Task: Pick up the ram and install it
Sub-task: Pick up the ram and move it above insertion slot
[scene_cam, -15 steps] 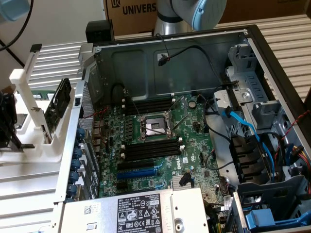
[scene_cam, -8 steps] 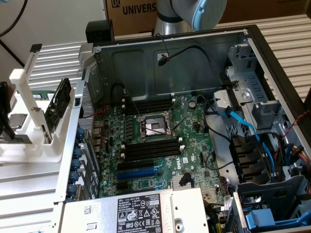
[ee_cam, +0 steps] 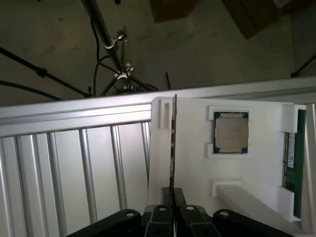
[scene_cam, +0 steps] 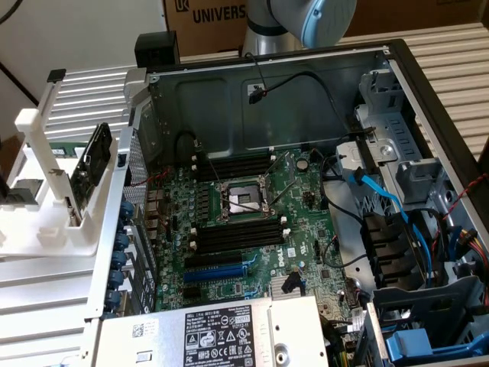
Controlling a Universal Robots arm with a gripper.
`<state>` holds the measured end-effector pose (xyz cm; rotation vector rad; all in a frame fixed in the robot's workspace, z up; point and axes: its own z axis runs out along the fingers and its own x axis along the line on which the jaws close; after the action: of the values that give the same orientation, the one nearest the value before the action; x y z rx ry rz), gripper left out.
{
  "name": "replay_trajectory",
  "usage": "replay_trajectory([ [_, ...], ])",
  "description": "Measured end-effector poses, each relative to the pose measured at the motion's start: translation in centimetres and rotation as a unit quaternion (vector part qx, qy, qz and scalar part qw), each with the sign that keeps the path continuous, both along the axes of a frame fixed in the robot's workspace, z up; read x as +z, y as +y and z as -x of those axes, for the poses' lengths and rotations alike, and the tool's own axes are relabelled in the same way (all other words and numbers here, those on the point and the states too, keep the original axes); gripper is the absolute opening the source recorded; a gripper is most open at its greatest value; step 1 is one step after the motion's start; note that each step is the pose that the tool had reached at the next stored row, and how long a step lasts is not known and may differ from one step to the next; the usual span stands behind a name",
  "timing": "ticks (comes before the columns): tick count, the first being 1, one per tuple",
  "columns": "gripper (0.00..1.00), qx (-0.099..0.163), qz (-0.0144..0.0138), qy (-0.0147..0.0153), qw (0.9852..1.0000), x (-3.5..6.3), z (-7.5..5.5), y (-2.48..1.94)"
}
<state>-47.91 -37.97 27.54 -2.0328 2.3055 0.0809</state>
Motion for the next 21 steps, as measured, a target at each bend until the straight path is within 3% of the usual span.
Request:
replay_trajectory([
  [2,0.13,-0.001,0.0005,0.0000,1.0000,1.27,0.0,0.00],
  [9,0.13,-0.003,0.0023,-0.0001,1.0000,4.18,-0.2,-0.11],
  [17,0.13,-0.003,0.0024,0.0001,1.0000,4.28,-0.3,-0.13],
  [21,0.13,-0.004,0.0024,0.0000,1.0000,4.95,-1.0,-0.12],
])
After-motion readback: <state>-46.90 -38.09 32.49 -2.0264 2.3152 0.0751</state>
